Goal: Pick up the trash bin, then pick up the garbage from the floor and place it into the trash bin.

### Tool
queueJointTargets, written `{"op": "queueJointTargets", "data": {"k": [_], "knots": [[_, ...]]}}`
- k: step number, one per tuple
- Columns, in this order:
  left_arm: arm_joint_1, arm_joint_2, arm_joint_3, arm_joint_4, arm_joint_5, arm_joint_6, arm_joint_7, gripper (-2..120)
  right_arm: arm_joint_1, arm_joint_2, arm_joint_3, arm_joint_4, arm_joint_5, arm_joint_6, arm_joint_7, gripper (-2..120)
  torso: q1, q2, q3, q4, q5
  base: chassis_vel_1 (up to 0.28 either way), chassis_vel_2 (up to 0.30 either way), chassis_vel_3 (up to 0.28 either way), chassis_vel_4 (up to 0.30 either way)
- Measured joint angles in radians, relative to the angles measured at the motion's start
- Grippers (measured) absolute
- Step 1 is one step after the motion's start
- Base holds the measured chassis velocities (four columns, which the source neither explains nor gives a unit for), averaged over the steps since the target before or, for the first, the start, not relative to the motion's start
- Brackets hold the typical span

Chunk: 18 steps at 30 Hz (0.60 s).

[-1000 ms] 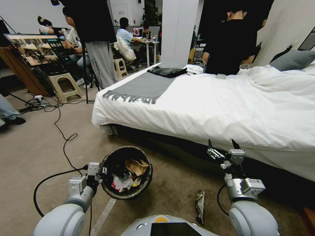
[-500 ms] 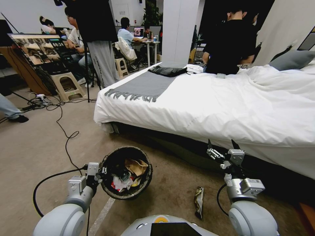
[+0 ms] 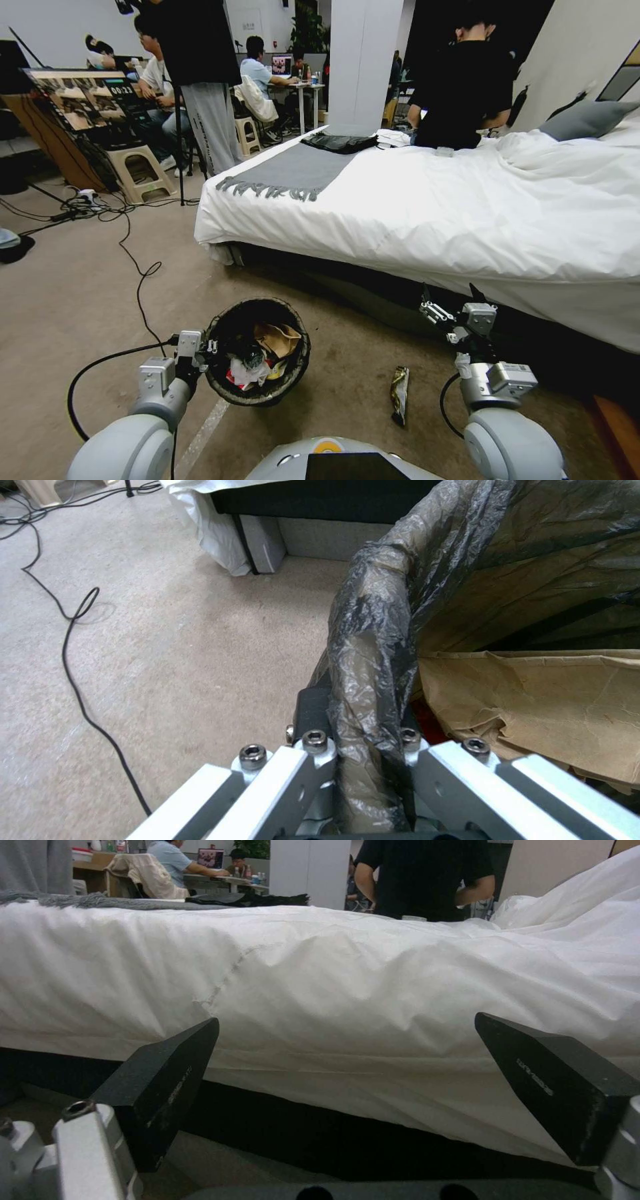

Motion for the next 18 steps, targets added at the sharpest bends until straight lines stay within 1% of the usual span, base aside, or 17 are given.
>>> {"op": "queueJointTargets", "data": {"k": [9, 18], "knots": [[0.004, -0.002, 0.000, 0.000, 0.000, 0.000, 0.000, 1, 0.005, -0.001, -0.011, 0.000, 0.000, 0.001, 0.005, 100, 0.000, 0.000, 0.000, 0.0001, 0.0002, 0.088, -0.072, -0.079, 0.072], [0.006, -0.003, -0.001, 0.000, 0.000, 0.000, 0.000, 1, 0.010, -0.009, -0.022, 0.000, -0.001, -0.004, 0.005, 100, 0.000, 0.000, 0.000, 0.0001, 0.0001, 0.000, 0.000, 0.000, 0.000]]}}
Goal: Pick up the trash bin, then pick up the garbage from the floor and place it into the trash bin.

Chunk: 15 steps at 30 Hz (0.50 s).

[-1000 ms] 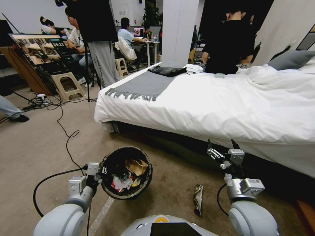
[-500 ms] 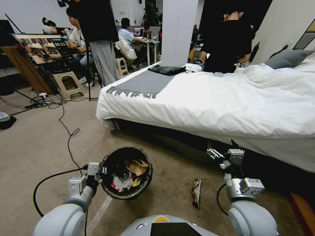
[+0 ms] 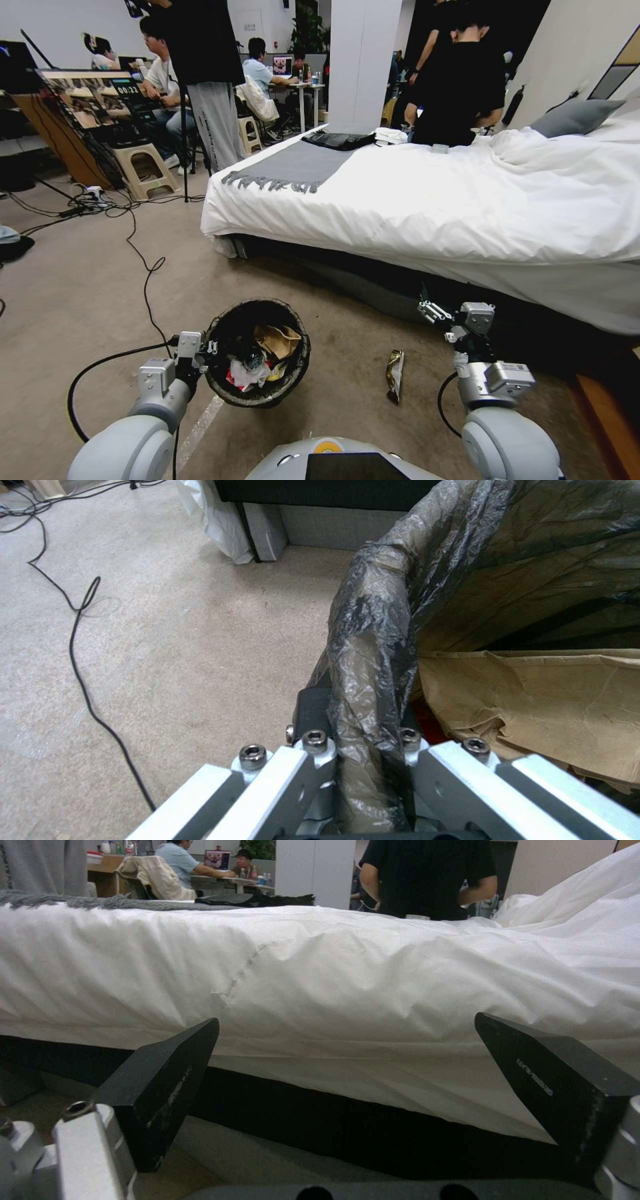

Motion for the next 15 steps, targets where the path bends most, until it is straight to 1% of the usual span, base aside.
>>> {"op": "queueJointTargets", "data": {"k": [4, 11, 15], "knots": [[0.001, 0.000, -0.001, 0.000, 0.000, 0.001, -0.001, 1, 0.003, -0.002, -0.003, 0.000, 0.000, 0.000, 0.000, 100, 0.000, 0.000, 0.000, -0.0001, -0.0001, 0.011, -0.011, -0.015, 0.010], [0.004, 0.000, -0.002, 0.000, 0.000, 0.002, -0.002, 1, 0.015, -0.005, -0.015, -0.001, 0.002, -0.001, 0.003, 100, 0.000, 0.000, 0.000, 0.0000, 0.0000, 0.071, -0.072, -0.065, 0.066], [0.004, 0.003, -0.003, 0.000, 0.000, 0.002, -0.002, 1, 0.030, -0.012, -0.017, -0.018, 0.009, -0.016, 0.015, 100, 0.000, 0.000, 0.000, -0.0001, 0.0000, 0.006, -0.009, -0.007, 0.014]]}}
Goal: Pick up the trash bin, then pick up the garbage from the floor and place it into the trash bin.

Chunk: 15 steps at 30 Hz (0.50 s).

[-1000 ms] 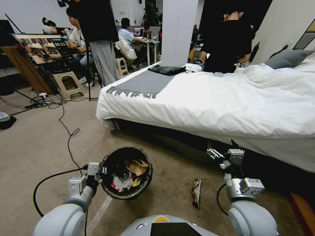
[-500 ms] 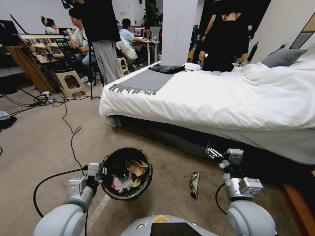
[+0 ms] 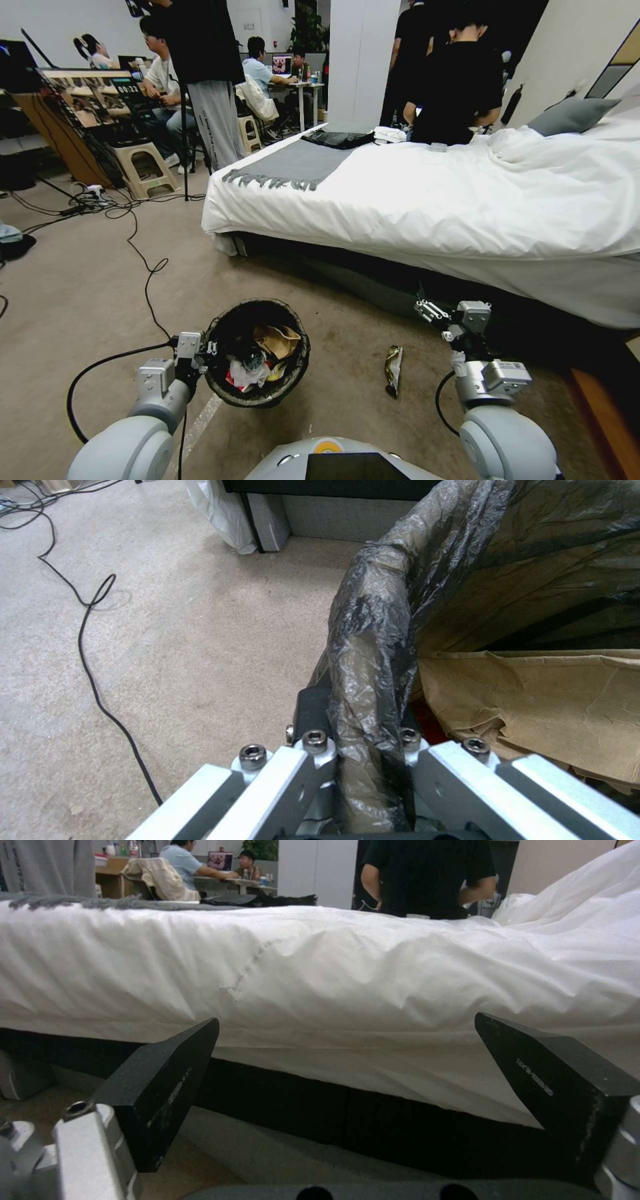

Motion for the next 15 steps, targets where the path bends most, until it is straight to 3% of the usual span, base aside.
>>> {"op": "queueJointTargets", "data": {"k": [7, 15], "knots": [[0.005, 0.006, -0.002, 0.000, -0.004, 0.000, -0.001, 1, 0.074, -0.060, -0.039, -0.095, 0.095, -0.107, 0.041, 100, 0.000, 0.000, 0.000, 0.0001, -0.0001, 0.000, 0.000, 0.000, 0.000], [0.010, 0.025, -0.018, 0.000, -0.026, 0.001, -0.013, 1, 0.172, -0.148, -0.130, -0.232, 0.300, -0.231, 0.122, 100, 0.000, 0.000, 0.000, -0.0001, -0.0001, 0.000, 0.000, 0.000, 0.000]]}}
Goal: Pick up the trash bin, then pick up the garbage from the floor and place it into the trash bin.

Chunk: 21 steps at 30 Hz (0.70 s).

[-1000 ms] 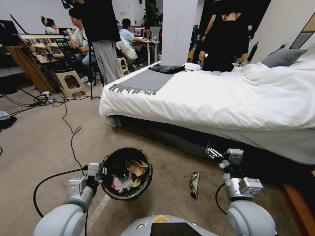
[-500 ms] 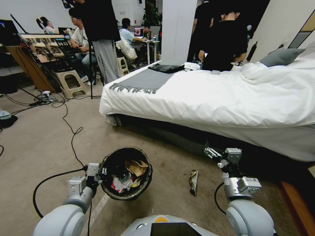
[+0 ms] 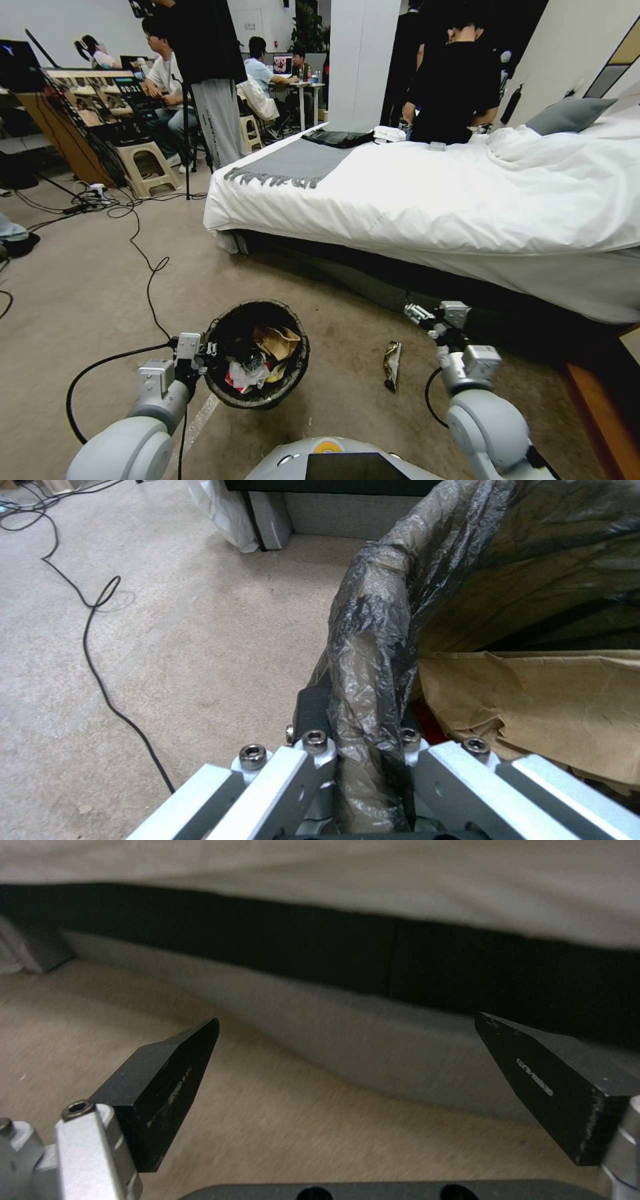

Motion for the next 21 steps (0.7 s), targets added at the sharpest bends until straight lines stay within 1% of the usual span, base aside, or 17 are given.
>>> {"op": "queueJointTargets", "data": {"k": [1, 3, 4, 6, 10, 11, 16, 17, 18, 20, 21], "knots": [[0.000, 0.000, 0.000, 0.000, 0.000, 0.000, 0.000, 1, 0.000, 0.000, 0.000, 0.000, 0.000, 0.000, 0.000, 100, 0.000, 0.000, 0.000, 0.0000, 0.0000, 0.000, 0.000, 0.000, 0.000], [0.001, 0.000, 0.000, 0.000, -0.002, 0.001, -0.001, 1, 0.047, -0.023, -0.037, -0.053, 0.047, -0.017, 0.025, 100, 0.000, 0.000, 0.000, 0.0000, 0.0000, 0.000, 0.000, 0.000, 0.000], [0.001, 0.000, 0.000, 0.000, -0.002, 0.001, -0.001, 1, 0.047, -0.023, -0.037, -0.053, 0.047, -0.017, 0.025, 100, 0.000, 0.000, 0.000, 0.0000, 0.0000, 0.000, 0.000, 0.000, 0.000], [0.001, -0.001, 0.002, 0.000, -0.002, 0.002, -0.001, 1, 0.096, -0.033, -0.073, -0.114, 0.088, -0.042, 0.050, 100, 0.000, 0.000, 0.000, 0.0002, 0.0001, 0.000, 0.000, 0.000, 0.000], [0.001, -0.002, 0.003, 0.000, -0.002, 0.002, -0.001, 1, 0.109, -0.034, -0.084, -0.132, 0.102, -0.051, 0.057, 100, 0.000, 0.000, 0.000, 0.0003, 0.0000, 0.000, 0.000, 0.000, 0.000], [0.001, -0.002, 0.003, 0.000, -0.003, 0.002, -0.001, 1, 0.137, -0.035, -0.111, -0.165, 0.140, -0.074, 0.078, 100, 0.000, 0.000, 0.000, 0.0001, 0.0001, 0.000, 0.000, 0.000, 0.000], [0.001, -0.002, 0.003, 0.000, -0.003, 0.002, -0.001, 1, 0.144, -0.034, -0.118, -0.173, 0.151, -0.081, 0.083, 100, 0.000, 0.000, 0.000, 0.0003, 0.0002, 0.000, 0.000, 0.000, 0.000], [0.002, -0.002, 0.004, 0.000, -0.003, 0.003, -0.002, 1, 0.158, -0.031, -0.130, -0.191, 0.166, -0.089, 0.095, 100, 0.000, 0.000, 0.000, -0.0003, -0.0002, 0.000, 0.000, 0.000, 0.000], [0.004, -0.002, 0.006, 0.000, -0.009, 0.005, -0.003, 1, 0.183, -0.023, -0.160, -0.234, 0.185, -0.102, 0.116, 100, 0.000, 0.000, 0.000, 0.0002, 0.0001, 0.000, 0.000, 0.000, 0.000], [0.006, -0.002, 0.007, 0.000, -0.011, 0.006, -0.003, 1, 0.193, -0.020, -0.170, -0.252, 0.188, -0.105, 0.123, 100, 0.000, 0.000, 0.000, 0.0001, 0.0005, 0.000, 0.000, 0.000, 0.000], [0.006, 0.000, 0.007, 0.000, -0.012, 0.006, -0.004, 1, 0.209, -0.015, -0.180, -0.277, 0.188, -0.108, 0.132, 100, 0.000, 0.000, 0.000, 0.0000, -0.0006, 0.000, 0.000, 0.000, 0.000]]}}
